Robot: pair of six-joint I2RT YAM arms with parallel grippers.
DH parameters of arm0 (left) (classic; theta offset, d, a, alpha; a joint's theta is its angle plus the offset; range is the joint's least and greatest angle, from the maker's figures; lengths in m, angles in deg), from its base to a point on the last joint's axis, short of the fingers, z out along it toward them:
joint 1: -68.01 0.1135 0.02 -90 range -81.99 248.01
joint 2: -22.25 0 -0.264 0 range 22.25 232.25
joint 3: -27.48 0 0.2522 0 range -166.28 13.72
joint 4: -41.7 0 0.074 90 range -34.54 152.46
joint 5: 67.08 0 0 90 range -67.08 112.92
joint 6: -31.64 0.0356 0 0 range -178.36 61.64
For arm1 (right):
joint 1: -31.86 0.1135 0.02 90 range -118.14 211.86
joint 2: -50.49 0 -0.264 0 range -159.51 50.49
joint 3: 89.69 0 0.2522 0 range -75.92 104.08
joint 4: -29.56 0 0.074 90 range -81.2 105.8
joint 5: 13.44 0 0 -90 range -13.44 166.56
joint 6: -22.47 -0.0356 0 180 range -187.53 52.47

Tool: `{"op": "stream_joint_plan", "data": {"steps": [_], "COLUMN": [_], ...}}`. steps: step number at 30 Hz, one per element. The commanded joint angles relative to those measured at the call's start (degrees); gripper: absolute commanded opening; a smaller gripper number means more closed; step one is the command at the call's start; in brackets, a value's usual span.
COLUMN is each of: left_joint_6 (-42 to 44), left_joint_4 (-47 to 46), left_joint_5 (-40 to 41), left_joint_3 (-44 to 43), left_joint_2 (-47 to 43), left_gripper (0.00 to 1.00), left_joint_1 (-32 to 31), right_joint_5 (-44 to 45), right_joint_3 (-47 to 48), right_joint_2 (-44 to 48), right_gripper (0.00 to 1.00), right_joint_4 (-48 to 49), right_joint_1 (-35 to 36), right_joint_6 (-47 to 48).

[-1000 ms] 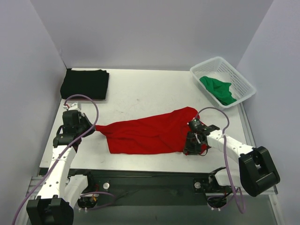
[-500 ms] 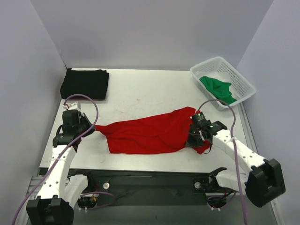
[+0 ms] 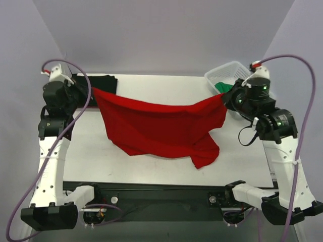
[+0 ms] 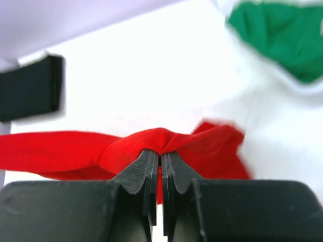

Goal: Fold and stack the t-shirts
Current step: Flatten out the tshirt

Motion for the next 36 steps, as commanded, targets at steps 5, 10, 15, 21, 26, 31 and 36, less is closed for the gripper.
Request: {"op": "stream_joint_plan", "data": {"steps": [5, 10, 15, 21, 26, 31, 36], "left_joint_6": [-1.4, -1.6, -0.8, -1.4, -2.4, -2.9, -3.7], "left_joint_4": [-8.1, -8.3, -10.1, -14.6, -16.0, -13.4, -16.3], "left_joint_5": [-1.0, 1.7, 4.6, 2.7, -1.8, -5.6, -1.5], "left_joint_3": [-18.7, -23.9, -28.0, -22.1, -14.0, -17.4, -21.2], "left_joint_2": [-3.3, -6.7, -7.9, -3.8, 5.8, 15.9, 9.5], "left_gripper": [0.00, 0.00, 0.00, 0.00, 0.00, 0.00, 0.00], "left_joint_1": [0.2, -0.2, -1.3, -1.5, -1.5, -1.4, -1.2], "right_joint_5": [10.3, 10.7, 10.9, 11.0, 7.4, -7.9, -4.9], "right_joint_3": [23.3, 31.4, 35.8, 32.1, 28.9, 34.6, 35.5], "right_joint_2": [0.2, 2.5, 1.2, -5.9, -16.0, -27.4, -21.7], "right_gripper": [0.00, 0.00, 0.00, 0.00, 0.00, 0.00, 0.00], "right_joint_4": [-0.4, 4.3, 6.6, 9.9, 12.7, 12.2, 14.9], "right_joint_1": [-0.4, -0.3, -0.5, -0.7, -6.0, -17.0, -17.1], "right_joint_6": [11.1, 14.5, 15.7, 18.3, 17.3, 4.6, 2.7]}}
